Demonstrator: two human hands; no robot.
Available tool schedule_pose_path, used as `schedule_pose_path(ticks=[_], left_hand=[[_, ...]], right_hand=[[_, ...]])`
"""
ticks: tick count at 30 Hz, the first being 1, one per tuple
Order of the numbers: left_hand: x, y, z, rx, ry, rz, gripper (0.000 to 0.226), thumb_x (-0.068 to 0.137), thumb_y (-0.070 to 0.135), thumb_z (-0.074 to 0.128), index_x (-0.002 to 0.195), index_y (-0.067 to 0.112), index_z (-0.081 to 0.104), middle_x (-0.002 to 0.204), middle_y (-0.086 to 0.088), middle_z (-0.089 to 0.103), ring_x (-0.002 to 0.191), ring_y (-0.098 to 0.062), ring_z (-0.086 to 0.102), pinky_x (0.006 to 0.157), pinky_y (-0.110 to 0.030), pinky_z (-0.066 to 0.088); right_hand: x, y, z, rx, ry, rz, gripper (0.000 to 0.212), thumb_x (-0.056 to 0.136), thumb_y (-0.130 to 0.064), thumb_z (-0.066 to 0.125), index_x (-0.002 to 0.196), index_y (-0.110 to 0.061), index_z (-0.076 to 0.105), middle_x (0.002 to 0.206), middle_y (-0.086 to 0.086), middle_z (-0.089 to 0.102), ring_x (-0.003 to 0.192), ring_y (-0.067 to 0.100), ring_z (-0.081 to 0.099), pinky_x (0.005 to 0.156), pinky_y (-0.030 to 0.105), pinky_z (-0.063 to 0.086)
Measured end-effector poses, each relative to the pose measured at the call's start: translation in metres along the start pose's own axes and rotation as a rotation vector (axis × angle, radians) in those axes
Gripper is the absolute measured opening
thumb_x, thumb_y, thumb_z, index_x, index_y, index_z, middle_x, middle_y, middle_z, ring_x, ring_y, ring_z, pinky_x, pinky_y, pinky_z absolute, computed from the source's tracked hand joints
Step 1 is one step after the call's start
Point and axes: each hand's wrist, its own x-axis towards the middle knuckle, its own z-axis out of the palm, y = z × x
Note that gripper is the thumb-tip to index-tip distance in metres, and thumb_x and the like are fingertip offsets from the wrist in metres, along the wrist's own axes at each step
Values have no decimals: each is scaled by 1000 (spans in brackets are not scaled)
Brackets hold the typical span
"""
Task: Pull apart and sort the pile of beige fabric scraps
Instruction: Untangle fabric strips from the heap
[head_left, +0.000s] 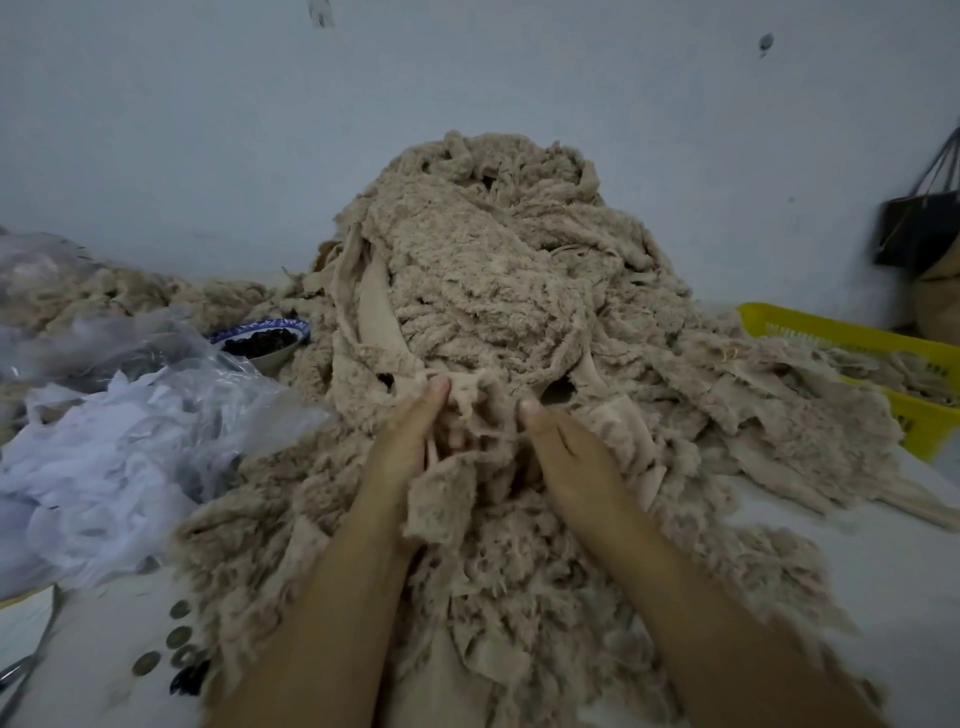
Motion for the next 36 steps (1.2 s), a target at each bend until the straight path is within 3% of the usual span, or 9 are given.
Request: schedule_pose_path(ticks=[4, 9, 16, 22, 25, 28, 32, 34, 36], left_hand=[[-11, -6, 4, -58, -22, 0, 38, 77, 31, 73, 102, 2, 71, 88, -14, 73, 79, -24, 71, 66, -32, 59], [-10, -7, 8, -23, 18, 35, 34, 79, 33, 71, 99, 6, 77, 100, -18, 75, 91, -28, 74, 71, -32, 60], [-11, -1, 4, -174, 76, -81, 51, 88, 39, 65, 126, 6, 66, 121, -17, 70, 110, -29, 69, 81, -37, 60], [-13, -1, 5, -122, 48, -132, 48, 94, 43, 60, 127, 9, 67, 121, -19, 70, 112, -35, 68, 97, -49, 53], [-13, -2, 8, -122, 23, -155, 56, 88, 47, 62, 128, 9, 66, 125, -18, 68, 115, -34, 67, 99, -48, 52], [-13, -6, 13, -70, -75, -142, 49, 89, 54, 57, 117, 17, 74, 121, -11, 72, 111, -24, 69, 82, -35, 60], [-15, -10, 13, 149, -159, -147, 51, 78, 66, 65, 115, 32, 74, 112, 9, 74, 96, -8, 70, 77, -24, 57], [-16, -13, 10, 308, -177, -153, 67, 62, 77, 75, 118, 40, 69, 114, 22, 69, 102, 3, 64, 87, -21, 51], [-15, -17, 9, 359, -193, -182, 71, 64, 62, 85, 125, 33, 63, 120, 15, 70, 111, -5, 66, 94, -26, 52]], right_hand=[[-3, -2, 3, 2, -141, 95, 61, 79, -82, 40, 93, -28, 64, 95, -8, 67, 87, -2, 61, 81, 22, 50], [2, -3, 0, -15, -76, 87, 31, 98, -44, 53, 76, -22, 47, 61, -15, 44, 57, 3, 43, 53, 21, 37], [5, -11, -8, 606, -96, 310, 27, 97, -29, 59, 71, -25, 62, 75, -1, 66, 70, 12, 64, 60, 22, 52], [2, -10, -9, 597, -213, 323, 20, 93, -31, 66, 103, -15, 72, 102, 4, 77, 90, 15, 73, 73, 26, 59], [4, -8, -10, 623, -152, 320, 16, 94, -28, 67, 101, -16, 72, 104, 8, 76, 90, 17, 73, 72, 28, 59], [9, -6, -12, 706, -15, 301, 11, 95, -27, 65, 90, -23, 73, 98, 4, 77, 87, 15, 74, 65, 26, 58], [17, 0, -18, 774, 170, 292, 16, 99, -24, 60, 112, -17, 67, 109, 4, 75, 103, 20, 72, 87, 38, 58], [19, 1, -21, 813, 210, 291, 14, 99, -24, 59, 108, -15, 67, 106, 7, 76, 100, 22, 72, 85, 39, 59], [20, 2, -22, 849, 230, 298, 12, 99, -23, 59, 103, -13, 66, 99, 7, 76, 92, 22, 73, 74, 37, 61]])
